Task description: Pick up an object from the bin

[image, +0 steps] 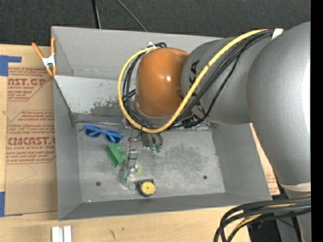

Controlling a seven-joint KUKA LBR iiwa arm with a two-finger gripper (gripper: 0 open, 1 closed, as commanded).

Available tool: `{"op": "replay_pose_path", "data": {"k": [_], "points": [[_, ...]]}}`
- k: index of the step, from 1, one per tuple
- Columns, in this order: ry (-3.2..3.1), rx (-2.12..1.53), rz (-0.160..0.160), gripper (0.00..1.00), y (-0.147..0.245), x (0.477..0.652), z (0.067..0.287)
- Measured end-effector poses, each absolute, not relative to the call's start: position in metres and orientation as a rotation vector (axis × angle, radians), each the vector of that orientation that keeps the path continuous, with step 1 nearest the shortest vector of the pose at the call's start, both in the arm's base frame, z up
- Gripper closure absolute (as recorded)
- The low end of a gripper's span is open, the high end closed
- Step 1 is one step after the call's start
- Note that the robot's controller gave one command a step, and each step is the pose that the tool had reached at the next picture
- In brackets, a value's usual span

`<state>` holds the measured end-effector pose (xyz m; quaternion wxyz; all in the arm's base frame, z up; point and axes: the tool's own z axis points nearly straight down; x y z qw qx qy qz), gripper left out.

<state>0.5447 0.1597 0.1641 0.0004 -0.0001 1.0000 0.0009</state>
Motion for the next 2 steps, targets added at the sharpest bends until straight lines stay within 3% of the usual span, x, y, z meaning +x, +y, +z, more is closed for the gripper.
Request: {"op": "replay_pose_path", "data": {"k": [1,2], "points": [[3.139,0.033,0.005,0.00,0.146,0.545,0.069],[3.056,-0.680,0.003,0.00,0.129,0.542,0.075]]}}
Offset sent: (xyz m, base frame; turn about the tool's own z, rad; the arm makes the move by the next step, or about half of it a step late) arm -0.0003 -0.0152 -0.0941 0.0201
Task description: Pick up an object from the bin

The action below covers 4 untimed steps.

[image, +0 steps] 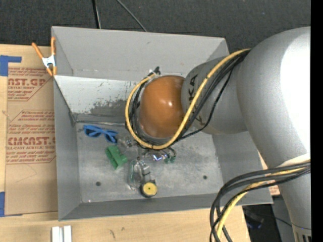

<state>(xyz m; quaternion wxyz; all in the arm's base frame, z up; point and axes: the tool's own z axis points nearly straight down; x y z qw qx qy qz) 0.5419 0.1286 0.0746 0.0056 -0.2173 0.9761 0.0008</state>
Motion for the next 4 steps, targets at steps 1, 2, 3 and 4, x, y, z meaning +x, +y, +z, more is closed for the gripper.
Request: {"op": "replay_pose_path", "data": {"k": [1,2,3,4], "points": [[2.944,-1.080,-0.001,0.00,0.167,0.550,0.072],[2.817,-1.379,-0.001,0.00,0.212,0.558,0.071],[2.720,-1.559,-0.001,0.00,0.244,0.570,0.072],[2.720,-1.556,-0.002,1.00,0.244,0.572,0.075]]}}
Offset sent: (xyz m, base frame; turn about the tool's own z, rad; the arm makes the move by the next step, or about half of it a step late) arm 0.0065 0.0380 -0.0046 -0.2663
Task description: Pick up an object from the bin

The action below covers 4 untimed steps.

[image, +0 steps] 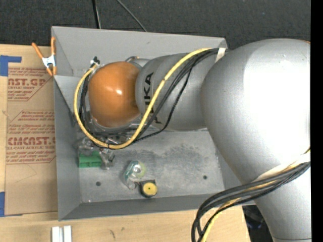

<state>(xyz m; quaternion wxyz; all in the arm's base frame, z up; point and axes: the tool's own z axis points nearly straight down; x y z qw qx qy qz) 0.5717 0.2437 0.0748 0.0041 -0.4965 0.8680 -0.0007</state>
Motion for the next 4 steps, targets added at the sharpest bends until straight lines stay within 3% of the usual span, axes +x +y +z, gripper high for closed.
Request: {"op": "replay_pose_path", "data": {"k": [1,2,3,4], "points": [[2.640,-1.680,-0.003,1.00,0.230,0.570,0.289],[2.823,-1.379,0.003,1.00,0.215,0.575,0.231],[3.031,-0.830,0.004,1.00,0.234,0.578,0.188],[3.128,-0.317,0.001,1.00,0.240,0.539,0.148]]}}
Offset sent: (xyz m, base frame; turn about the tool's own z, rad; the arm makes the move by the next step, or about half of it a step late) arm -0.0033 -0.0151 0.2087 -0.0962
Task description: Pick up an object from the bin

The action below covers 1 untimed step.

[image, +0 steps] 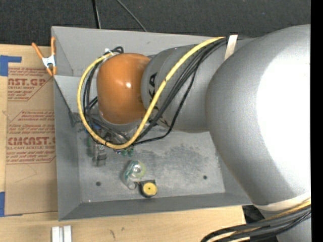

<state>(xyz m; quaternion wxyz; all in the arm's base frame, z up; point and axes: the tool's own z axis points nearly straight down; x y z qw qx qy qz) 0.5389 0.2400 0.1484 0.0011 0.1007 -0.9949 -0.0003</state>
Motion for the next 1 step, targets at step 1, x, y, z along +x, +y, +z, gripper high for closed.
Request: {"op": "replay_pose_path", "data": {"k": [1], "points": [[-3.140,0.276,-0.002,1.00,0.1667,0.5247,0.2970]]}}
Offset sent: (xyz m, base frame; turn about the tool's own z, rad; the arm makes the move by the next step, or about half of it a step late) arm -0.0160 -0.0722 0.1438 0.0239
